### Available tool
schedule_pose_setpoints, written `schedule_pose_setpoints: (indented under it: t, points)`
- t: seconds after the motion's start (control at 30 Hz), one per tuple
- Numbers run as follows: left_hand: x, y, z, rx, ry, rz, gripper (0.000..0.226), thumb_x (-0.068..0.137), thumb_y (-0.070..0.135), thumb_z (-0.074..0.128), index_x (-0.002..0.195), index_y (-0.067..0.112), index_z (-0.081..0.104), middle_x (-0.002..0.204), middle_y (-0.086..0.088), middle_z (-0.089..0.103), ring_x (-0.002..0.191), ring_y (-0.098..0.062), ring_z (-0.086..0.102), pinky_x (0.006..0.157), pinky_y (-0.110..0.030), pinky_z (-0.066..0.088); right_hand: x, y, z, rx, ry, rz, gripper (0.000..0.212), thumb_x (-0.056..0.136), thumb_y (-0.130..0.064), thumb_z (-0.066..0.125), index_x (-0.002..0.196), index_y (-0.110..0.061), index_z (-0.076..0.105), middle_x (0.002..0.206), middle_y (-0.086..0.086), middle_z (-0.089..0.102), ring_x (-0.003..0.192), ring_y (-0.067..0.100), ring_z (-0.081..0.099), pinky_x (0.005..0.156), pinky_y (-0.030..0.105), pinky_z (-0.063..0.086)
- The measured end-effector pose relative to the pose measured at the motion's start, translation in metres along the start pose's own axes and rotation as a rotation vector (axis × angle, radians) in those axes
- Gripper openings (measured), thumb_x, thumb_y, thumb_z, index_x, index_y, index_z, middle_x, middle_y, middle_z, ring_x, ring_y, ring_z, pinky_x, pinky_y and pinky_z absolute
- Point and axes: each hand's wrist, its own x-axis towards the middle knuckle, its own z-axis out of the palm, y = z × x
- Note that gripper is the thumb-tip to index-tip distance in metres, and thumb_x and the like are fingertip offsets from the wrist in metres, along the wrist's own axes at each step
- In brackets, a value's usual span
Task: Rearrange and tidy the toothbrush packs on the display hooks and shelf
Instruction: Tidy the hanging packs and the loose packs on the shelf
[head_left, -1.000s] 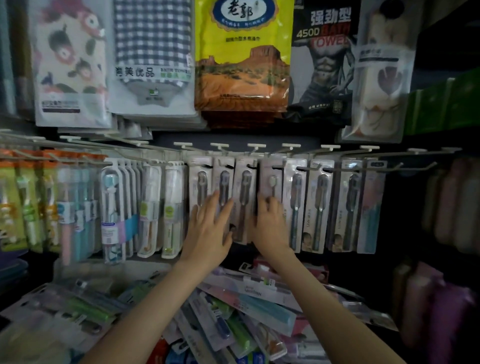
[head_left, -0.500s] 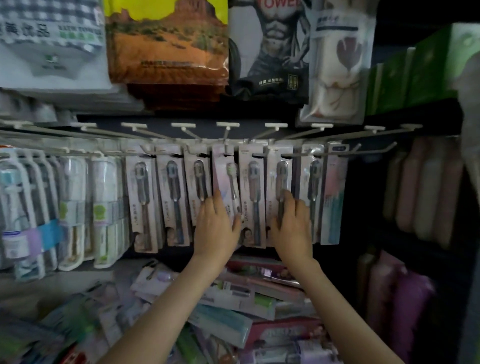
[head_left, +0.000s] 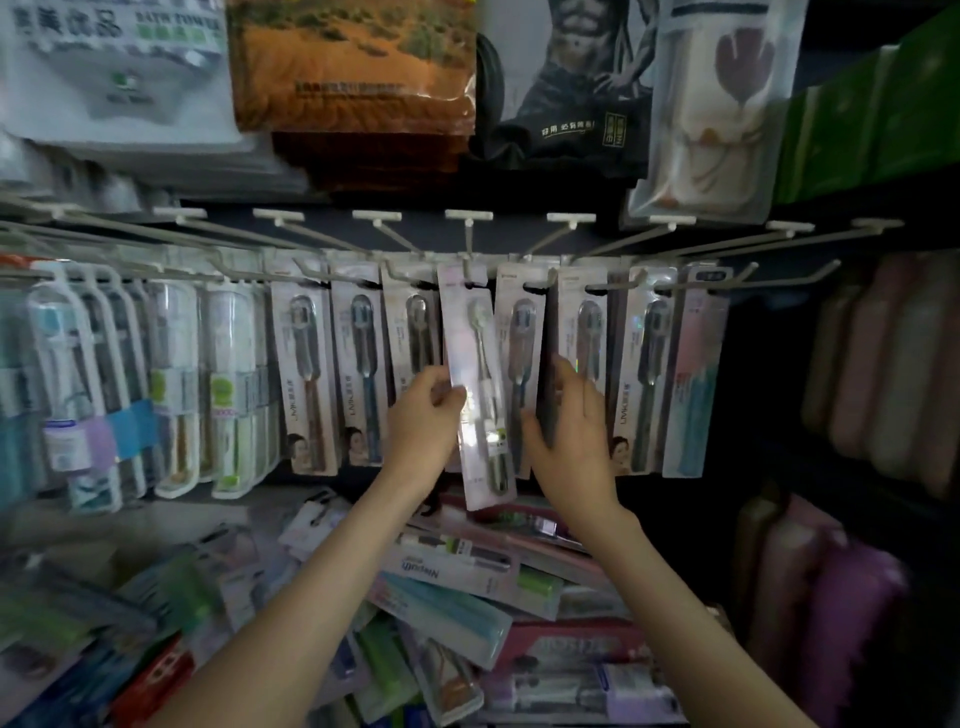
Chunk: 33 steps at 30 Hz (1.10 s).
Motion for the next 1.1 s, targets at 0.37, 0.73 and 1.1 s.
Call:
schedule_pose_setpoints:
  t: [0.37, 0.73, 1.1]
  points:
    - [-0.024, 0.016, -0.039, -0.063, -0.085, -0.074, 0.005, 0.097, 0.016, 0.050, 0.100, 0.020, 0.050, 0.091, 0.002, 0.055, 0.084, -0.018, 0.056, 0.088, -0.045, 0.051, -0.008, -0.049, -0.004, 0.320, -0.184, 0.072, 0.048, 0.098, -0.021, 0.046, 0.143, -0.028, 0.030, 0.100, -0.008, 0.052, 0.082, 0.004, 0.053, 0.072, 0.018, 0.043]
    - [-0.059, 0.043, -0.075, -0.122, -0.139, -0.011, 0.018, 0.097, 0.014, 0.049, 0.087, 0.029, 0.047, 0.090, 0.003, 0.054, 0.081, -0.014, 0.055, 0.087, -0.046, 0.051, -0.021, -0.102, 0.000, 0.411, -0.209, 0.141, 0.061, 0.099, -0.002, 0.029, 0.147, -0.038, 0.016, 0.077, -0.018, 0.035, 0.047, -0.002, 0.041, 0.050, 0.012, 0.034]
    - [-0.078, 0.053, -0.070, -0.246, -0.359, -0.119, 0.009, 0.096, 0.008, 0.051, 0.105, 0.008, 0.052, 0.106, -0.010, 0.063, 0.090, -0.021, 0.067, 0.080, -0.037, 0.057, -0.019, -0.102, -0.040, 0.416, -0.241, 0.198, 0.065, 0.095, 0.009, 0.025, 0.142, -0.034, 0.036, 0.149, 0.009, 0.036, 0.127, 0.023, 0.033, 0.103, 0.033, 0.028]
